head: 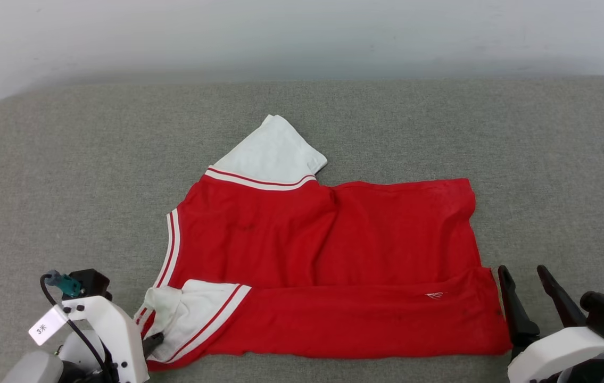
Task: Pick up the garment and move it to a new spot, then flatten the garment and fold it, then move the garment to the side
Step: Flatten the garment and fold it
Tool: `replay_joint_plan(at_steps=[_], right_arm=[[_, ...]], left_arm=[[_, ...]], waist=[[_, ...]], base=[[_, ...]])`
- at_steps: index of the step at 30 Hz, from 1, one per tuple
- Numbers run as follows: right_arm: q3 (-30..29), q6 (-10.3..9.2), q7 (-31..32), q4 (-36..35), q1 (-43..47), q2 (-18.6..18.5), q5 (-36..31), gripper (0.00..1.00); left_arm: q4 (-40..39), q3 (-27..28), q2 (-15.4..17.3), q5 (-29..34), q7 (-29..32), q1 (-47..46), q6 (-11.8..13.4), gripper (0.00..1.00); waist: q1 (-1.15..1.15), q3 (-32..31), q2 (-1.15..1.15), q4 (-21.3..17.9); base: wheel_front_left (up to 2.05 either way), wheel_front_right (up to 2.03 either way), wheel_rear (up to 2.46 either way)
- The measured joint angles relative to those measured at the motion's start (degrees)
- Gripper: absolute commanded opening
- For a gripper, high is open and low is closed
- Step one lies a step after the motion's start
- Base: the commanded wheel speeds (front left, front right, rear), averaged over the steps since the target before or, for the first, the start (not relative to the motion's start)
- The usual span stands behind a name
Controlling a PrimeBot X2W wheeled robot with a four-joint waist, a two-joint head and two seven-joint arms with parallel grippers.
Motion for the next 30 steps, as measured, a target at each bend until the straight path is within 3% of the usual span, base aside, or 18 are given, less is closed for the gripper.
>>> replay_joint_plan(at_steps=[7,17,23,30], right_arm=[[-2.0,-0.01,5.8,0.3,-0.2,-2.1,3.1,1.0],[1.1,-0.01,29.1,-2.2,-0.1,-9.3,9.0,1.0],[5.7,-0.01,35.6,-2.2,-1.4,-10.8,10.8,1.0],[8.7,-0.02,38.7,3.2,-3.9,-11.6,12.5,1.0]], left_arm=[[-0.2,-0.5,-0.6,0.9,-2.7,-0.4,-1.5,0.0],[-7.7,0.2,1.9,3.2,-4.7,0.0,-0.2,0.0],[-11.0,0.2,2.0,3.6,-4.9,0.1,0.6,0.0],[-12.3,0.1,1.6,4.1,-5.7,-0.7,0.7,0.0]], waist=[[0.01,-1.1,0.0,0.6],[0.0,-2.6,0.0,1.7],[0.01,-1.1,0.0,2.3],[0.01,2.0,0.0,3.0]], base=[[0.0,0.0,0.0],[0.0,0.0,0.0],[0.0,0.0,0.0],[0.0,0.0,0.0]])
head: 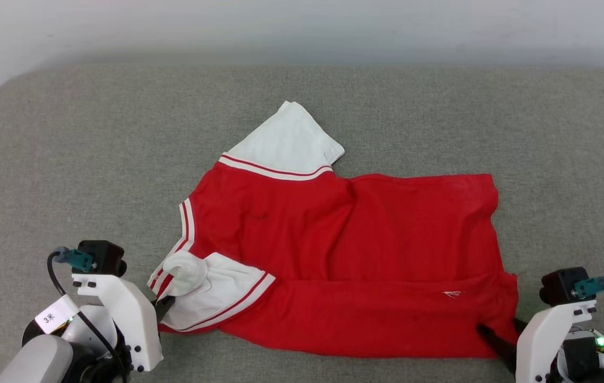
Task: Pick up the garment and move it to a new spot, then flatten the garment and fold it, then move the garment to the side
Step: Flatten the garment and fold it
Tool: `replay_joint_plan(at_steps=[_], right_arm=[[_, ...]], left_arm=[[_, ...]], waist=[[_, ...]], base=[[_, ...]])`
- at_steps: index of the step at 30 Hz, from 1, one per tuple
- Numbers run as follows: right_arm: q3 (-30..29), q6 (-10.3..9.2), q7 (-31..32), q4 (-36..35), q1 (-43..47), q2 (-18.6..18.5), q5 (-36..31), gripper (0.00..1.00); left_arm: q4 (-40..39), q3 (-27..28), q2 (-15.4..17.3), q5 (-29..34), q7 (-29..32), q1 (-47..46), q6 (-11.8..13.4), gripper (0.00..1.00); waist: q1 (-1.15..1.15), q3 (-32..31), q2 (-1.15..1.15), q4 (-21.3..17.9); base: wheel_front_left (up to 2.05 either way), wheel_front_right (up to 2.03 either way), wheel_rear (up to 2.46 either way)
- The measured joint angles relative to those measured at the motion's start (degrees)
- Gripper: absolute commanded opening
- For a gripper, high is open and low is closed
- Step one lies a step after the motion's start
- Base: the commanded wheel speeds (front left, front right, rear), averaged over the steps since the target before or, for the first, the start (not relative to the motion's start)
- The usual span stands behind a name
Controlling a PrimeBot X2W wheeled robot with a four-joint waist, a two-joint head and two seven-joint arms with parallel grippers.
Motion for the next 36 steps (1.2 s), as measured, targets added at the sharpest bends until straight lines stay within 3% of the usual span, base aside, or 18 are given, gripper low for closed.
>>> replay_joint_plan(at_steps=[2,3,5,6,18,31,35,36], right_arm=[[1.0,-0.01,1.0,1.2,-0.5,-0.3,0.6,1.0],[1.3,-0.04,1.6,1.6,-0.8,-0.4,1.1,0.81],[2.0,-0.12,1.8,1.9,-1.1,-0.8,1.5,0.2],[2.4,-0.12,1.9,2.2,-1.4,-0.8,2.0,0.0],[3.8,0.0,-0.2,0.8,-1.3,-2.0,3.1,0.0],[1.5,0.0,2.1,-2.3,9.9,-1.0,4.5,0.0],[-0.5,0.0,0.8,-2.4,12.7,0.3,3.5,0.0],[-0.8,0.01,0.2,-2.0,12.7,0.5,3.1,0.11]], left_arm=[[0.1,0.0,-0.1,0.0,-0.3,0.0,0.0,0.0],[0.1,0.0,-0.2,0.0,-0.4,0.0,0.0,0.0],[0.1,-0.1,-0.3,0.0,-0.6,0.0,0.0,0.0],[0.1,-0.1,-0.3,0.0,-0.8,0.0,0.0,0.0],[-0.8,-0.1,0.4,0.5,-2.2,3.1,0.7,0.0],[-4.3,0.5,3.2,-2.5,0.0,14.9,4.5,0.0],[-3.5,-0.2,1.7,-3.6,-0.5,17.7,4.6,0.0],[-2.6,-0.3,1.2,-3.4,-1.3,17.6,4.4,0.0]], waist=[[0.0,0.7,0.0,0.2],[0.0,0.9,0.0,0.2],[0.0,1.3,0.0,0.3],[0.0,1.4,0.0,0.3],[0.0,-3.1,0.0,-0.3],[-0.01,-12.4,0.0,-0.8],[-0.01,-13.0,0.0,-0.9],[-0.01,-12.9,0.0,-0.9]], base=[[0.0,0.0,0.0],[0.0,0.0,0.0],[0.0,0.0,0.0],[0.0,0.0,0.0],[0.0,0.0,0.0],[0.0,0.0,0.0],[0.0,0.0,0.0],[0.0,0.0,0.0]])
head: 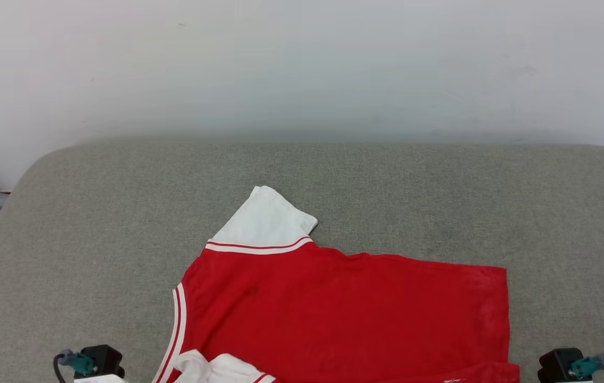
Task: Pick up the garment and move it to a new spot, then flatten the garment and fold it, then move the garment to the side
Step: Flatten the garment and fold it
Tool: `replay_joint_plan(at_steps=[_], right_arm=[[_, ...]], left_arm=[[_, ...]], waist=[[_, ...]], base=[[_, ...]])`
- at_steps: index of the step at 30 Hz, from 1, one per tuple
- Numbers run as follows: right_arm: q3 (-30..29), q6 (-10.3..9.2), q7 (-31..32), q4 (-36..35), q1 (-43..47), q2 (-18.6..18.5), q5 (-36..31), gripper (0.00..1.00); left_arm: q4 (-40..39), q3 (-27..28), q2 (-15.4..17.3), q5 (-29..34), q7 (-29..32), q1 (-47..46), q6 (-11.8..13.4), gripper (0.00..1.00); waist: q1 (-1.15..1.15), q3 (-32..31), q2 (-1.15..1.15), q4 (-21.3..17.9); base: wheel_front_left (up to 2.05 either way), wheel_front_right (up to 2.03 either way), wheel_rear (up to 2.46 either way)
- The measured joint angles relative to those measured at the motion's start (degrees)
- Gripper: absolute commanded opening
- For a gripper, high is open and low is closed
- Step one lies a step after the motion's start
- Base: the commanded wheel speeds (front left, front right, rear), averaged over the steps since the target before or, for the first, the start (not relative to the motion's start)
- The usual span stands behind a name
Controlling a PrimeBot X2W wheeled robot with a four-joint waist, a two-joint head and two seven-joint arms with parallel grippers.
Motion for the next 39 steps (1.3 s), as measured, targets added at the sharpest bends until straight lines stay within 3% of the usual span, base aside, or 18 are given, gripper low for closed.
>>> replay_joint_plan(at_steps=[1,2,3,4,5,14,20,31,39], right_arm=[[-0.4,-0.01,-0.7,0.4,0.0,0.4,-0.1,0.44],[-0.6,-0.01,-1.6,0.8,0.0,0.9,-0.1,1.0],[-0.8,-0.01,-2.6,1.2,0.0,1.2,-0.5,1.0],[-0.9,-0.01,-3.5,1.6,0.0,1.4,-0.8,1.0],[-1.1,-0.01,-4.9,1.8,0.0,1.5,-1.3,1.0],[-3.1,-0.01,-23.4,0.2,-2.0,4.2,-6.9,1.0],[-5.1,-0.01,-32.5,-2.2,-4.2,6.1,-11.8,1.0],[-6.6,-0.01,-35.5,-9.4,-8.9,8.8,-16.7,1.0],[-4.8,-0.01,-37.0,-11.7,-15.0,9.7,-18.3,1.0]], left_arm=[[0.9,0.0,-0.9,-0.2,-0.6,-0.3,0.0,0.0],[1.9,-0.1,-1.8,-0.5,-1.0,-0.6,-0.3,0.0],[3.0,-0.5,-2.4,-0.3,-1.5,-1.0,-0.7,0.2],[3.9,-0.7,-3.0,0.0,-2.3,-1.6,-1.0,0.65],[5.0,-0.7,-3.4,0.1,-2.8,-2.2,-1.1,1.0],[9.2,-0.9,-4.9,4.7,-11.1,-6.8,-3.5,1.0],[10.2,-0.7,-6.0,9.4,-18.1,-11.1,-2.9,1.0],[13.7,0.1,-8.4,15.3,-28.3,-23.0,-2.7,1.0],[20.6,0.0,-8.5,15.7,-27.1,-35.5,-6.3,1.0]], waist=[[0.0,0.1,0.0,0.0],[0.0,0.1,0.0,0.1],[0.0,0.2,0.0,0.1],[0.0,0.2,0.0,0.1],[0.0,0.3,0.0,0.1],[0.01,0.1,0.0,-0.5],[0.01,0.4,0.0,-1.1],[0.02,5.8,0.0,-3.0],[0.03,13.2,0.0,-5.9]], base=[[0.0,0.0,0.0],[0.0,0.0,0.0],[0.0,0.0,0.0],[0.0,0.0,0.0],[0.0,0.0,0.0],[0.0,0.0,0.0],[0.0,0.0,0.0],[0.0,0.0,0.0],[0.0,0.0,0.0]])
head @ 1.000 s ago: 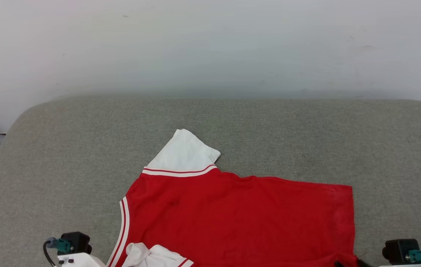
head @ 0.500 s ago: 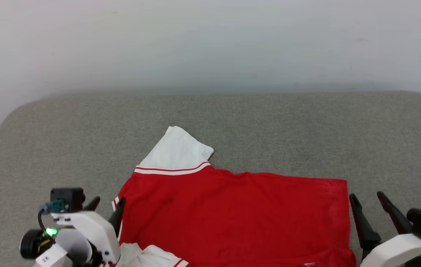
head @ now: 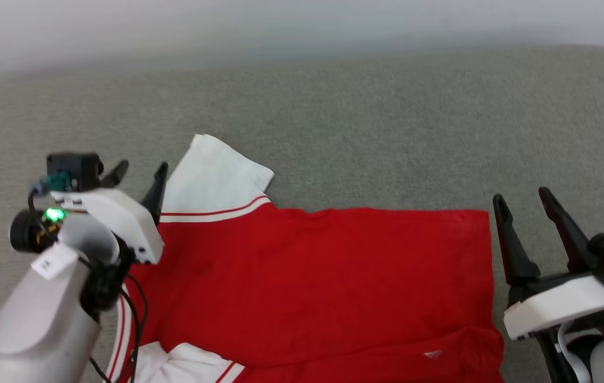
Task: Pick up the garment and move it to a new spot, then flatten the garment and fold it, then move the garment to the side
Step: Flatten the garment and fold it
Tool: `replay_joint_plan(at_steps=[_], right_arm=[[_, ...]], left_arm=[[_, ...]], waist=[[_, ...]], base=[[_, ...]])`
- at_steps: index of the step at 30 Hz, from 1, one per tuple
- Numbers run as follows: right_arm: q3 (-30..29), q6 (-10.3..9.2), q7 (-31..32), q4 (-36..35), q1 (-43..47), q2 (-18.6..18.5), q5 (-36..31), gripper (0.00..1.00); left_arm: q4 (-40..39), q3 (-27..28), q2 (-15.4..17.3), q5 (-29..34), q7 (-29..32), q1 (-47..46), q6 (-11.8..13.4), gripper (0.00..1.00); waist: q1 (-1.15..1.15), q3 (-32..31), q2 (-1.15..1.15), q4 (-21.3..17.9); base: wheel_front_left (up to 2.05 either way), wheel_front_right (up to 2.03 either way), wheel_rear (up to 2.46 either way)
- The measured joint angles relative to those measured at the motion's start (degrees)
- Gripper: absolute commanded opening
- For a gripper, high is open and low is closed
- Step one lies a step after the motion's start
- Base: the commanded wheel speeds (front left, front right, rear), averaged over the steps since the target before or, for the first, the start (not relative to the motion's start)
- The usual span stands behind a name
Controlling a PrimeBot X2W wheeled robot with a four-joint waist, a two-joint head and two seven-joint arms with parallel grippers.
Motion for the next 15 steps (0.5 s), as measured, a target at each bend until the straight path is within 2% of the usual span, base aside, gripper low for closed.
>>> replay_joint_plan(at_steps=[5,9,15], right_arm=[[1.0,0.0,-1.3,0.0,-3.3,0.5,0.0,1.0],[1.9,0.0,-2.0,1.2,-4.5,1.1,0.5,1.0],[2.9,0.0,-3.5,4.0,-5.2,1.6,2.1,1.0]], left_arm=[[5.3,-0.9,1.6,-0.9,6.2,-7.6,-3.9,1.0],[9.5,-2.0,3.1,-2.7,14.0,-12.9,-7.0,1.0],[13.8,-3.6,5.7,-5.1,26.0,-18.0,-8.9,1.0]], waist=[[0.0,4.2,0.0,-2.8],[0.0,7.0,0.0,-5.4],[0.0,10.4,0.0,-8.4]], base=[[0.0,0.0,0.0],[0.0,0.0,0.0],[0.0,0.0,0.0]])
